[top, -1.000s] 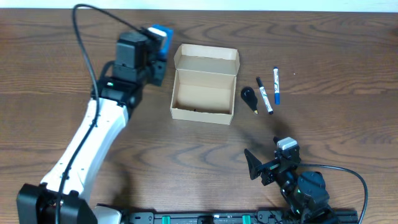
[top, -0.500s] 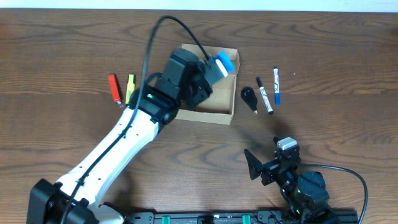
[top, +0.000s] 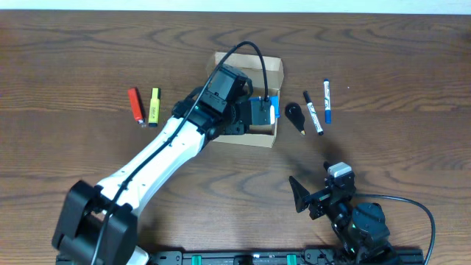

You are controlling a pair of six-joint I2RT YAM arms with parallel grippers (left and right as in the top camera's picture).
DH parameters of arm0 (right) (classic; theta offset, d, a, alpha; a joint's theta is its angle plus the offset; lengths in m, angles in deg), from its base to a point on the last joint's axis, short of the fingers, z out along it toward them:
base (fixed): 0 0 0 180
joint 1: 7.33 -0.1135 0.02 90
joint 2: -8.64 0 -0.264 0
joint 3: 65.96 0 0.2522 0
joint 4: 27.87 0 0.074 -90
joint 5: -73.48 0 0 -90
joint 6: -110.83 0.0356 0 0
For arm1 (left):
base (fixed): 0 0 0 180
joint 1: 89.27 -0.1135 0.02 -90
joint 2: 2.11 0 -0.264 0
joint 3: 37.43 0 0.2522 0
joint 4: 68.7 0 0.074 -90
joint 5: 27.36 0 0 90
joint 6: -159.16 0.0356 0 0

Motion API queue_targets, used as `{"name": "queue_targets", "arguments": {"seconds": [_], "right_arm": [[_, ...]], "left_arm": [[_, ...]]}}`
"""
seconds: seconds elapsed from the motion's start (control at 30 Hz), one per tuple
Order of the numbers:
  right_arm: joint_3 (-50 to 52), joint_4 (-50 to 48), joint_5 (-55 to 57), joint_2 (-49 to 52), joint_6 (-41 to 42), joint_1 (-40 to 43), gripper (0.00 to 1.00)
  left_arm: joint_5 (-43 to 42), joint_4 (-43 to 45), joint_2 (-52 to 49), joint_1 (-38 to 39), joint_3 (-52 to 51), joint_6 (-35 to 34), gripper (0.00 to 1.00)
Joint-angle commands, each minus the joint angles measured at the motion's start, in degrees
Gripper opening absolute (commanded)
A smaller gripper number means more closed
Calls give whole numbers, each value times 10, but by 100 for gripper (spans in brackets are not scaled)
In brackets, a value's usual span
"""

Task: Pack container
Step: 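Lift the blue duster with left gripper and carry it over the box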

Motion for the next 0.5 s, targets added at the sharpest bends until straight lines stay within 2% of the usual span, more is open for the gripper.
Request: {"name": "queue_targets", "arguments": {"seconds": [0.0,0.47], "right_arm": [[3,0,3,-4,-2,-3,99],[3,0,3,-4,-2,-3,99]], "left_arm": [[-4,2,-28,-2,13,42,31],[-6,-24,-53,-36,13,54,27]]}}
